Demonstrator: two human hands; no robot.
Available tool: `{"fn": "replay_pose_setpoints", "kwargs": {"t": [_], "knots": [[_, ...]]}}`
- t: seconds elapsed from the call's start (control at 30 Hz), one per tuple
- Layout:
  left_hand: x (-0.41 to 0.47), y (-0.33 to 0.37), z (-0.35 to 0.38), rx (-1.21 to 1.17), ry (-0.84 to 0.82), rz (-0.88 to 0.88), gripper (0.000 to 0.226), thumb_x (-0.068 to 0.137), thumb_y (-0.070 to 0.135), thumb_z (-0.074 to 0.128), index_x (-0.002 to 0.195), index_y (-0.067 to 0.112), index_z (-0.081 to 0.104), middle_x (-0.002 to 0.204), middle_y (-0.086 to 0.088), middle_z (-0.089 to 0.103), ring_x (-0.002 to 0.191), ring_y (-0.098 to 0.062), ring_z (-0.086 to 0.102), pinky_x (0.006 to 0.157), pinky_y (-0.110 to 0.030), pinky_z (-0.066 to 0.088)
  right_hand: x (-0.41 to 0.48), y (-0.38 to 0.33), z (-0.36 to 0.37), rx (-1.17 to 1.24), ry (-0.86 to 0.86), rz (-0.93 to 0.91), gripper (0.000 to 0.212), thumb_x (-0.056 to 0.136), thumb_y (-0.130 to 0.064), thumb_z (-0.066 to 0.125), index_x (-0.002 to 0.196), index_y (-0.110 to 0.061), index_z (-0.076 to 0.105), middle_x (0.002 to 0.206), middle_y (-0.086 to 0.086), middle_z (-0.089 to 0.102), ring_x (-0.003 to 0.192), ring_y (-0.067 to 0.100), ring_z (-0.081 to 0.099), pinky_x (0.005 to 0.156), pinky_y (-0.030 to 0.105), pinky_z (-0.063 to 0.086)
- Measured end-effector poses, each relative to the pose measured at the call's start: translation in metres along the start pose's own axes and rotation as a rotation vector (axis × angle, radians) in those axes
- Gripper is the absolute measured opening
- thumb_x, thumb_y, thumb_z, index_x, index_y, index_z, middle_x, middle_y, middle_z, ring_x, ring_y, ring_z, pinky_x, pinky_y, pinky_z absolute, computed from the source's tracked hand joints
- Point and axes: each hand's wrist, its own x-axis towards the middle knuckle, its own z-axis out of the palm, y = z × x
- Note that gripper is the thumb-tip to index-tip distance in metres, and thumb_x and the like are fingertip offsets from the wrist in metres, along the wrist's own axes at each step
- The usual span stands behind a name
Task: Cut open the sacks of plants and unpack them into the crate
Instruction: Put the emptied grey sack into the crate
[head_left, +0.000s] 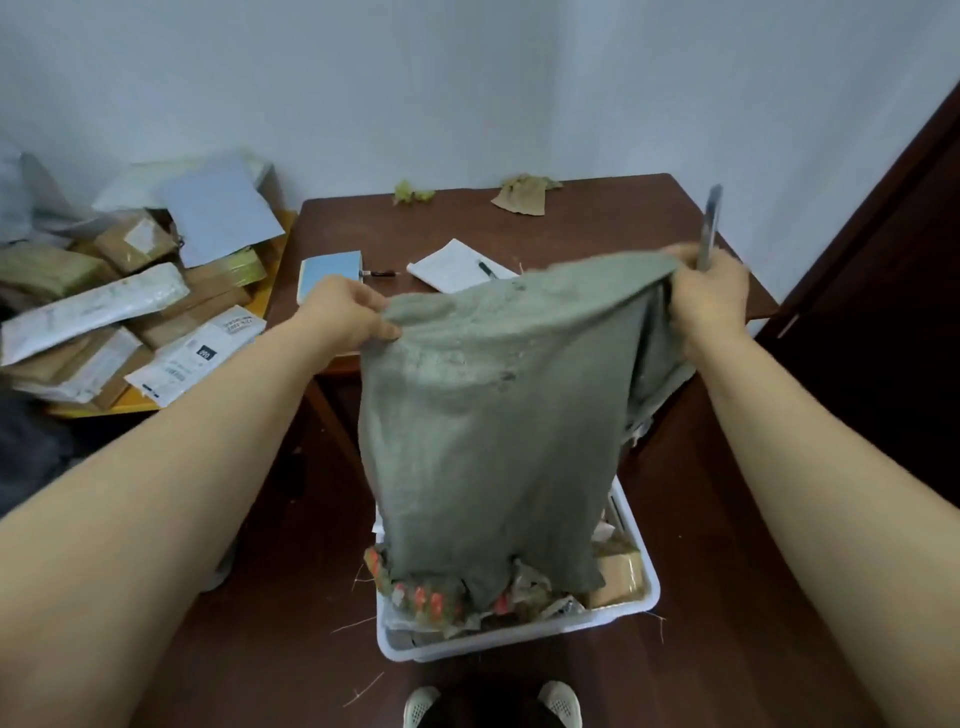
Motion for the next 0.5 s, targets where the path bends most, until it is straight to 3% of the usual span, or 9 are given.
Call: {"fn": "replay_pose_setpoints", "kwargs": {"t": [0.07, 0.13, 0.2, 0.27, 0.33, 0.43, 0.5], "knots": [[-0.001, 0.0, -0.004, -0.301, -0.068, -0.036, 0.008, 0.08, 0.01, 0.074, 0.079, 0.013, 0.066, 0.087, -0.007, 0.066, 0.071, -0.019, 0.063, 0.066, -0.029, 0.055, -0.006, -0.011, 0.004, -0.024, -0.001, -0.123, 0.019, 0.087, -0.009, 0.05, 0.08, -0.021, 0.063, 0.079, -0.004, 0.061, 0.074, 0.012, 0.056, 0.066, 0.024, 0.044], [-0.003, -0.01, 0.001, -0.226, -0.087, -0.045, 0.011, 0.082, 0.013, 0.072, 0.077, 0.017, 0.063, 0.078, -0.002, 0.061, 0.062, -0.013, 0.054, 0.049, -0.022, 0.046, -0.013, 0.001, 0.001, -0.252, -0.124, -0.12, 0.023, 0.089, -0.008, 0.049, 0.072, -0.016, 0.06, 0.072, -0.003, 0.057, 0.07, 0.016, 0.051, 0.067, 0.025, 0.039], [-0.005, -0.015, 0.005, -0.09, -0.006, -0.056, 0.012, 0.082, 0.014, 0.073, 0.081, 0.017, 0.061, 0.082, -0.001, 0.061, 0.073, -0.016, 0.057, 0.053, -0.025, 0.047, -0.014, 0.0, -0.003, -0.319, -0.148, -0.126, 0.022, 0.09, -0.009, 0.049, 0.084, -0.015, 0.07, 0.08, -0.004, 0.061, 0.077, 0.013, 0.054, 0.072, 0.023, 0.04], [-0.003, -0.011, 0.001, -0.3, 0.042, -0.023, 0.011, 0.084, 0.011, 0.07, 0.08, 0.016, 0.062, 0.087, -0.003, 0.064, 0.082, -0.018, 0.062, 0.062, -0.028, 0.055, -0.013, -0.019, -0.006, -0.128, -0.058, -0.195, 0.023, 0.09, -0.009, 0.051, 0.098, -0.016, 0.072, 0.09, -0.006, 0.065, 0.082, 0.004, 0.058, 0.072, 0.013, 0.042], [-0.003, -0.007, 0.0, -0.507, -0.046, -0.051, 0.004, 0.088, 0.009, 0.065, 0.085, 0.011, 0.063, 0.093, -0.005, 0.064, 0.089, -0.018, 0.064, 0.061, -0.025, 0.058, -0.009, -0.022, -0.009, -0.104, -0.067, -0.215, 0.02, 0.087, -0.007, 0.053, 0.091, -0.018, 0.07, 0.083, -0.005, 0.065, 0.075, 0.0, 0.059, 0.064, 0.006, 0.041], [-0.01, -0.008, 0.003, -0.393, -0.075, -0.092, 0.002, 0.09, 0.006, 0.062, 0.089, 0.006, 0.06, 0.091, -0.006, 0.059, 0.089, -0.019, 0.062, 0.057, -0.024, 0.057, -0.006, -0.012, -0.017, -0.25, -0.152, -0.084, 0.018, 0.08, -0.008, 0.058, 0.077, -0.021, 0.071, 0.078, -0.001, 0.067, 0.078, 0.016, 0.065, 0.068, 0.025, 0.05], [-0.009, -0.002, 0.0, -0.617, -0.009, -0.023, 0.012, 0.09, 0.004, 0.06, 0.079, 0.009, 0.058, 0.086, -0.006, 0.06, 0.083, -0.015, 0.062, 0.061, -0.022, 0.059, -0.002, -0.026, -0.021, -0.098, -0.076, -0.142, 0.021, 0.079, -0.006, 0.059, 0.085, -0.02, 0.074, 0.085, -0.003, 0.07, 0.082, 0.008, 0.065, 0.079, 0.023, 0.053]]}}
